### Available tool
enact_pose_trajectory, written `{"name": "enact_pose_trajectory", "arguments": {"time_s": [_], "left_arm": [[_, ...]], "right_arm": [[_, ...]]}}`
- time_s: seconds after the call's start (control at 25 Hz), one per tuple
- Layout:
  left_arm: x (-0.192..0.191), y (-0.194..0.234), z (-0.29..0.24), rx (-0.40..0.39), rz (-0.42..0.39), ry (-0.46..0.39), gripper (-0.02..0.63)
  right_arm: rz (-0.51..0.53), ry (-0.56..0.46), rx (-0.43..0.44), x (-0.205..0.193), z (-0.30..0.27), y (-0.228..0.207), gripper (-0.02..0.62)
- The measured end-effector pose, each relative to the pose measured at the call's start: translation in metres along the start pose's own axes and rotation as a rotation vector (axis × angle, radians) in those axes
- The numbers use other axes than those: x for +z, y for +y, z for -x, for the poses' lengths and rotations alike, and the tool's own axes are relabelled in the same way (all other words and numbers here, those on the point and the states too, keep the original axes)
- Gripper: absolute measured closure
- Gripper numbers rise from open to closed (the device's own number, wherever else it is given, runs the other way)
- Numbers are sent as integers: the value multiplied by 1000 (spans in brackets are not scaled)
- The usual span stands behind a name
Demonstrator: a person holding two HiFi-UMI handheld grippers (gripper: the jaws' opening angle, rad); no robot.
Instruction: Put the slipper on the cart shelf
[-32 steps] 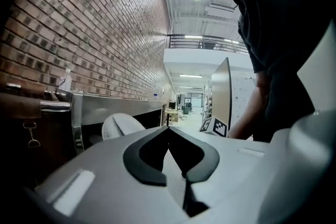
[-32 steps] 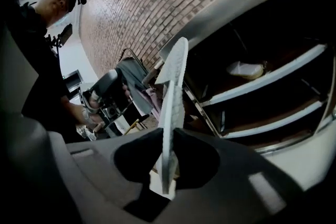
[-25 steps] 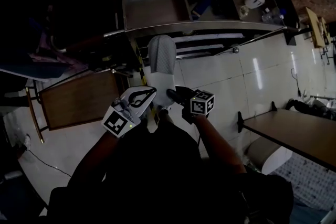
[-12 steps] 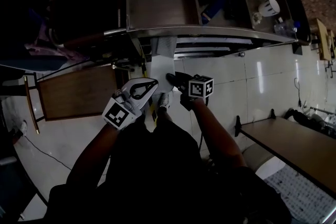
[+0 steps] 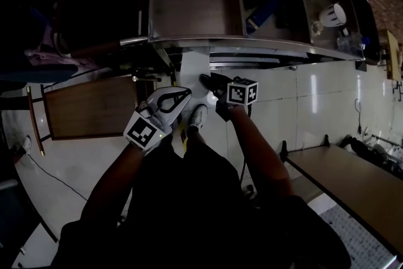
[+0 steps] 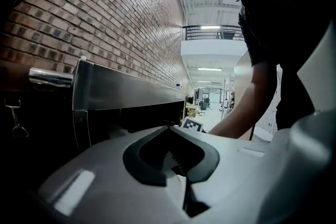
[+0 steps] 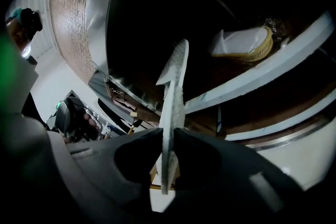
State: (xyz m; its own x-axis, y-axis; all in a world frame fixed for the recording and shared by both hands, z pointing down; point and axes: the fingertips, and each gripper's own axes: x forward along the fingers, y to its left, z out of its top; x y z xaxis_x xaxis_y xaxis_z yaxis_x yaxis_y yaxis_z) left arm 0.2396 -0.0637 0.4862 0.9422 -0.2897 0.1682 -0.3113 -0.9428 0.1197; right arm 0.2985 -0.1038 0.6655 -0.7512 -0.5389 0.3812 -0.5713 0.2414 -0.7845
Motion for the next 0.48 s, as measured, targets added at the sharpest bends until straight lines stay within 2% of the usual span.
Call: {"name": "enact_pose_trajectory", "arguments": {"time_s": [0.48], "left_arm": [[-5,19,-28,49,10,8,604]], "right_arm": [[79,-64,-21,64,-17,-26,529]]}}
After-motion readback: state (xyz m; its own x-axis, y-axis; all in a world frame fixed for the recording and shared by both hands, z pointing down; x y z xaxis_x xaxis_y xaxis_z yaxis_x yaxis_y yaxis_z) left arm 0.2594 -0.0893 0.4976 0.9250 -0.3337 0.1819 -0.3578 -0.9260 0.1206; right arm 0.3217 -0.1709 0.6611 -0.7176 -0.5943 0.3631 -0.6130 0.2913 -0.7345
